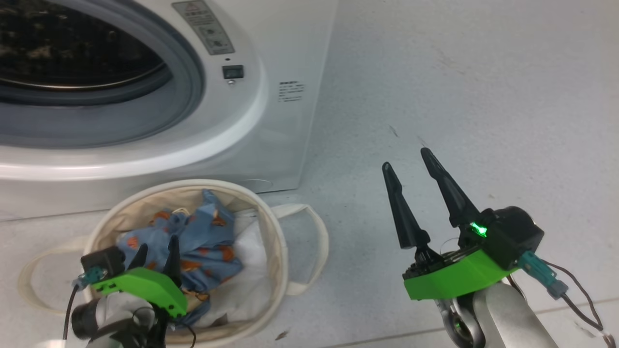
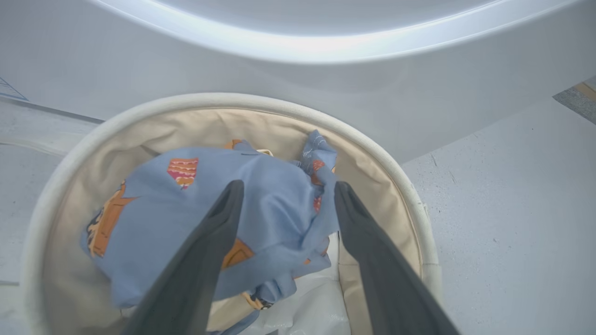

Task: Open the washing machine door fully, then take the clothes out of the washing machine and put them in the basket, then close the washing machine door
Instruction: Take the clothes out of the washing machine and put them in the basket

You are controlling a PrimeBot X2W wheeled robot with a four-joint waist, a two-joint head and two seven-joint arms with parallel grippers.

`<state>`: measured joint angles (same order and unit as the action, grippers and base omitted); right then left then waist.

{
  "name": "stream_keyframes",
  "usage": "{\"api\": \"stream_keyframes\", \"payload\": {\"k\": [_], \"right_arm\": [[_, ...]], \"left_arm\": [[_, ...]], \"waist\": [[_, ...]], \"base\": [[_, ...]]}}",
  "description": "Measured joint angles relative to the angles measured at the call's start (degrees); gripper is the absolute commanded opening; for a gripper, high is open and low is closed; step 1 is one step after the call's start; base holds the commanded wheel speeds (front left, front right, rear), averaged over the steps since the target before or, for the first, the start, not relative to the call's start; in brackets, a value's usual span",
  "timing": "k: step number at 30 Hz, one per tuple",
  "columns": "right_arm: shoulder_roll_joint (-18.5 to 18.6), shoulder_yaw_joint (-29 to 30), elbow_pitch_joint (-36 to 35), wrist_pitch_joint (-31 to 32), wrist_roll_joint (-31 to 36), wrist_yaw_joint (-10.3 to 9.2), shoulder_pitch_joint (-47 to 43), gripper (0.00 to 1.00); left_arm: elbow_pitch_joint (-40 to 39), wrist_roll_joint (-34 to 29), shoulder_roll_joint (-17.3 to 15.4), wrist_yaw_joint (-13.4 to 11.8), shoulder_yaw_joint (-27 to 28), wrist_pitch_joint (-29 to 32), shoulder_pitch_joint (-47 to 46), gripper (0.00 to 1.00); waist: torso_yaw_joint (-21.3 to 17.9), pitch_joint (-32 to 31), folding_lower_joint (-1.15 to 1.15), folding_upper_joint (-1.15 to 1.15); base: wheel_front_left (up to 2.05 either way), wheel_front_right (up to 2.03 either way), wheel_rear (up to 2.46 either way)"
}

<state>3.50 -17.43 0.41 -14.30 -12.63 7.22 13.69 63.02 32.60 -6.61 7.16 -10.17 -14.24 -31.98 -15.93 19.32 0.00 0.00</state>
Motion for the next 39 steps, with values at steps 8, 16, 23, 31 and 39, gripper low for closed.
{"api": "stream_keyframes", "payload": {"k": [8, 16, 23, 31, 39], "right_arm": [[-0.01, -0.05, 0.4, 0.0, -0.07, 0.0, -0.01, 1.0], [0.05, -0.68, 2.45, 0.0, -1.34, 0.0, -0.03, 1.0], [0.42, -0.55, 5.49, 0.0, -2.58, 0.0, -0.63, 1.0], [0.43, -0.67, 7.78, 0.09, -2.59, 0.0, -2.61, 1.0], [0.62, -1.43, 7.8, 1.21, -2.09, 0.0, -2.68, 1.0]], "left_arm": [[-9.57, -4.17, 0.89, 0.0, -0.09, -0.01, 1.1, 1.0], [-30.89, 0.57, 0.21, 0.0, -4.26, -0.07, 9.89, 1.0], [-48.16, 3.53, -8.57, 0.0, -10.0, -0.07, 15.71, 1.0], [-54.08, 1.57, -11.02, -0.7, -6.64, -0.07, 23.41, 1.0], [-55.57, -1.55, -11.34, -2.1, -5.55, -0.07, 24.41, 1.0]], "waist": [[3.91, -1.74, 0.0, 0.0], [10.22, -4.71, 0.0, 0.0], [16.71, -9.3, 0.0, 0.0], [19.71, -14.01, 0.0, 0.0], [19.29, -15.03, 0.0, 0.0]], "base": [[0.0, 0.0, 0.0], [0.0, 0.0, 0.0], [0.0, 0.0, 0.0], [0.0, 0.0, 0.0], [0.0, 0.0, 0.0]]}}
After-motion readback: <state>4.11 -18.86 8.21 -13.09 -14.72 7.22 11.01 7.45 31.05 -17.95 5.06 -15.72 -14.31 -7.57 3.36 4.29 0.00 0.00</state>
